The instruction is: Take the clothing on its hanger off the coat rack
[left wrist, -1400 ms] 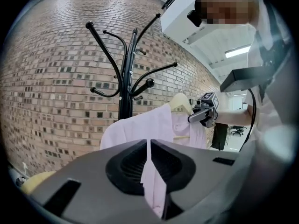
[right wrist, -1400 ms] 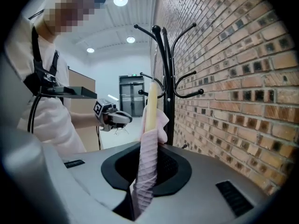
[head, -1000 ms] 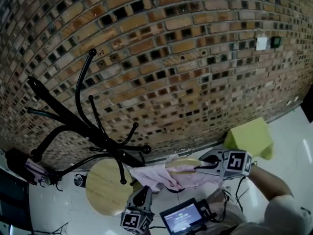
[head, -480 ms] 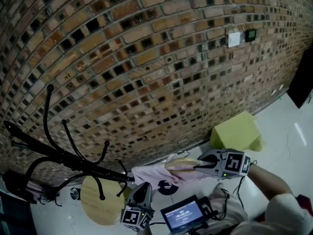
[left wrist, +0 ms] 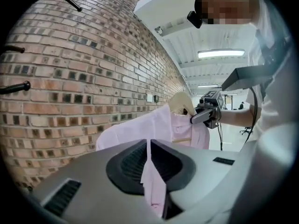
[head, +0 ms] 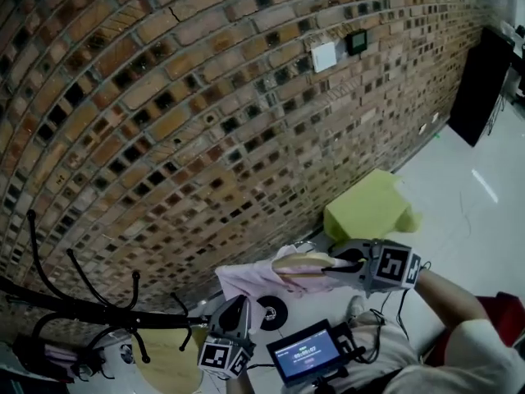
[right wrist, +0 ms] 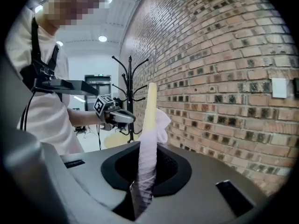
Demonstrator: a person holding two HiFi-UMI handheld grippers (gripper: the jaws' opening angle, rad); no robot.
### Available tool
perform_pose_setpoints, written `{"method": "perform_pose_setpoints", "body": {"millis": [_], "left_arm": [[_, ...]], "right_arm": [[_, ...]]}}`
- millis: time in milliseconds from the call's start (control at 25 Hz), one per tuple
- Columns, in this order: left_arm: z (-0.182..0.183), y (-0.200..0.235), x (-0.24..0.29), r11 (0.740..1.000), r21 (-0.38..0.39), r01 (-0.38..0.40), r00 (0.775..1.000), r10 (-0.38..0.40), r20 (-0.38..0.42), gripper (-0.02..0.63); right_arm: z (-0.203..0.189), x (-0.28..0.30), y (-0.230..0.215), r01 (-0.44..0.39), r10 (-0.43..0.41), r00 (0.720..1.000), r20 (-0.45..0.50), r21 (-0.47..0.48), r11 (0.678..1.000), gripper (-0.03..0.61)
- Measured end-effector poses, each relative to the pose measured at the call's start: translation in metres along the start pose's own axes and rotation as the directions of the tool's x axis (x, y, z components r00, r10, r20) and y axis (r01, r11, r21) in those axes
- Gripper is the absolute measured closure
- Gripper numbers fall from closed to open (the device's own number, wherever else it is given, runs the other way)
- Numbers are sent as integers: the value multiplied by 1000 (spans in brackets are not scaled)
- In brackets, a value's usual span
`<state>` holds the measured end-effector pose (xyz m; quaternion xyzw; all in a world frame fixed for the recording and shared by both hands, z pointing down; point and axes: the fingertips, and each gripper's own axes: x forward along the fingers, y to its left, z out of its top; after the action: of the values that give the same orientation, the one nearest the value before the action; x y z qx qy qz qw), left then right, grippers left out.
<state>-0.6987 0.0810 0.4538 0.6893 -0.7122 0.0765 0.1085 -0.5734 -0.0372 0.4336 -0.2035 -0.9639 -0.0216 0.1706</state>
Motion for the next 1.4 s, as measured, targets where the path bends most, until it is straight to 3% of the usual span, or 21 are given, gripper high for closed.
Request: {"method": "perform_pose_setpoints", "body": {"millis": [320, 760, 1160, 1400], "left_arm": [[24, -63, 92, 991, 45, 124, 992, -124, 0, 594], [55, -174, 206, 947, 89, 309, 950, -312, 20, 594], [74, -269, 261, 885, 148, 442, 894, -448, 7, 594], [72, -319, 289, 830, 153, 537, 841, -541, -15, 593]], "right_arm": [[-43, -99, -49, 199, -198, 980, -15, 56, 978, 546], [-89, -230, -86, 399, -397, 917, -39, 101, 911, 546], [-122, -344, -81, 560, -565, 825, -22, 174, 810, 546], [-147, -391, -82, 646, -656, 754, -36, 227, 729, 546]]}}
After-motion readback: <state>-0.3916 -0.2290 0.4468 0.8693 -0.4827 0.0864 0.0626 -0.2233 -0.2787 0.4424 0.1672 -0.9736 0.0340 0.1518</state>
